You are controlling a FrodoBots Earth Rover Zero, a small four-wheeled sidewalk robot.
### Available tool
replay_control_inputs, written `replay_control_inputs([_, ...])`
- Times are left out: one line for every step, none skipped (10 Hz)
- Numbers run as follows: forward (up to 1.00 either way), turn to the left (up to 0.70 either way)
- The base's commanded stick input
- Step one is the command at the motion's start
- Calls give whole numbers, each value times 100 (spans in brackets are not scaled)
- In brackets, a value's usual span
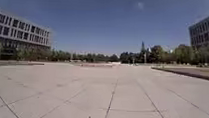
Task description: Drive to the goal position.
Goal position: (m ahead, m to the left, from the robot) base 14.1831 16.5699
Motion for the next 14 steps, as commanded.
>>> replay_control_inputs([70,0])
replay_control_inputs([70,0])
replay_control_inputs([70,0])
replay_control_inputs([70,0])
replay_control_inputs([70,0])
replay_control_inputs([70,0])
replay_control_inputs([70,0])
replay_control_inputs([70,0])
replay_control_inputs([70,0])
replay_control_inputs([70,0])
replay_control_inputs([70,0])
replay_control_inputs([70,0])
replay_control_inputs([70,0])
replay_control_inputs([70,0])
